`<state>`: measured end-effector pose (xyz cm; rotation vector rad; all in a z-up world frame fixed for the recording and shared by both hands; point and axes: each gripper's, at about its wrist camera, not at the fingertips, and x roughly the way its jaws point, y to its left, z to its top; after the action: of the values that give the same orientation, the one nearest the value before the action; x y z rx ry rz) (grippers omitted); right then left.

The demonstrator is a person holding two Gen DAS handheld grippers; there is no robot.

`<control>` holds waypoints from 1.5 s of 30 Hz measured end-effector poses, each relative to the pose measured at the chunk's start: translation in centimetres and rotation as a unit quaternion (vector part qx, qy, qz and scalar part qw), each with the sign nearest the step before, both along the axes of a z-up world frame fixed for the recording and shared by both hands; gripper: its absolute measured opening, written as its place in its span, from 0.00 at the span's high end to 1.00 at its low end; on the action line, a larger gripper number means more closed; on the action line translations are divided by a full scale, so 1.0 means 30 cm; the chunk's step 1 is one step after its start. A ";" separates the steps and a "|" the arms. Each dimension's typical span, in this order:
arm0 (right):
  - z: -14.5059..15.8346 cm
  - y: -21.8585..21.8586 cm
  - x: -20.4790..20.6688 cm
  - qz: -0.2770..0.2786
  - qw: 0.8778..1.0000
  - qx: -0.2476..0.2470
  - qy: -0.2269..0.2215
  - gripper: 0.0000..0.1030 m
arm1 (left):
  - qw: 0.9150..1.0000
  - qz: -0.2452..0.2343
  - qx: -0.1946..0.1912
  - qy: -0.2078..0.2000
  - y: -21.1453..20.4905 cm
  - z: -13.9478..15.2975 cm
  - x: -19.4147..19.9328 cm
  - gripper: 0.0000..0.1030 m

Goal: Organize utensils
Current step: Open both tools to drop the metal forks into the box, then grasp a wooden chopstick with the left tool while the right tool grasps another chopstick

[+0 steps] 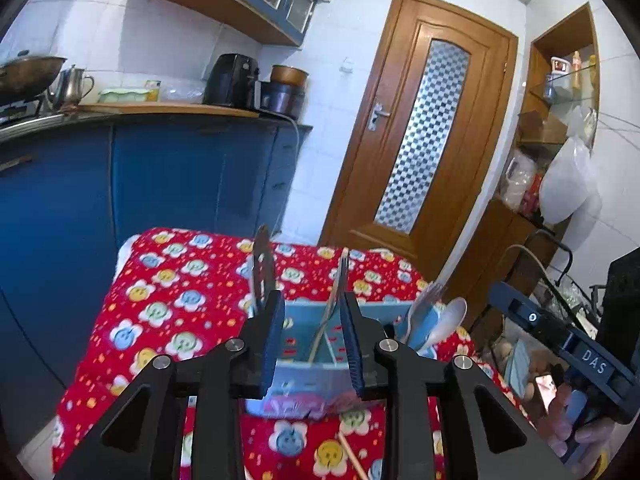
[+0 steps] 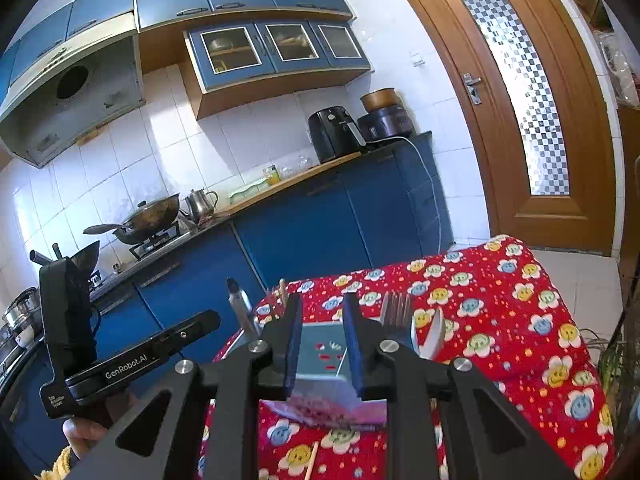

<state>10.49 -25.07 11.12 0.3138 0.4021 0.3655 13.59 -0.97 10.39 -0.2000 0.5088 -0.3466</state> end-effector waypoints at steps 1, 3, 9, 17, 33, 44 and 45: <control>0.001 0.001 -0.015 -0.002 1.000 -0.002 0.002 0.75 | 1.000 0.001 0.001 0.003 0.003 0.000 -0.011 0.71; 0.000 0.002 -0.042 -0.005 1.000 -0.005 0.007 0.73 | 1.000 0.002 0.003 0.011 0.011 -0.004 -0.036 0.71; -0.025 -0.006 -0.126 -0.014 0.999 -0.004 0.028 0.67 | 0.999 0.008 0.012 0.035 0.033 -0.022 -0.099 0.71; -0.083 -0.016 -0.220 -0.023 0.998 -0.008 0.062 0.62 | 0.997 0.014 0.028 0.075 0.049 -0.062 -0.186 0.70; -0.205 -0.055 -0.338 -0.033 0.992 -0.024 0.119 0.51 | 0.983 0.017 0.068 0.169 0.023 -0.238 -0.254 0.68; -0.268 -0.096 -0.346 -0.046 0.989 -0.030 0.137 0.46 | 0.969 0.006 0.079 0.233 0.000 -0.352 -0.224 0.68; -0.274 -0.101 -0.347 -0.045 0.989 -0.029 0.139 0.46 | 0.968 0.004 0.081 0.239 -0.004 -0.359 -0.219 0.69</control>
<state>0.08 -28.10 2.89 0.3257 0.6679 0.2207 7.02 -1.10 -0.38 -0.1264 1.0097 -0.2451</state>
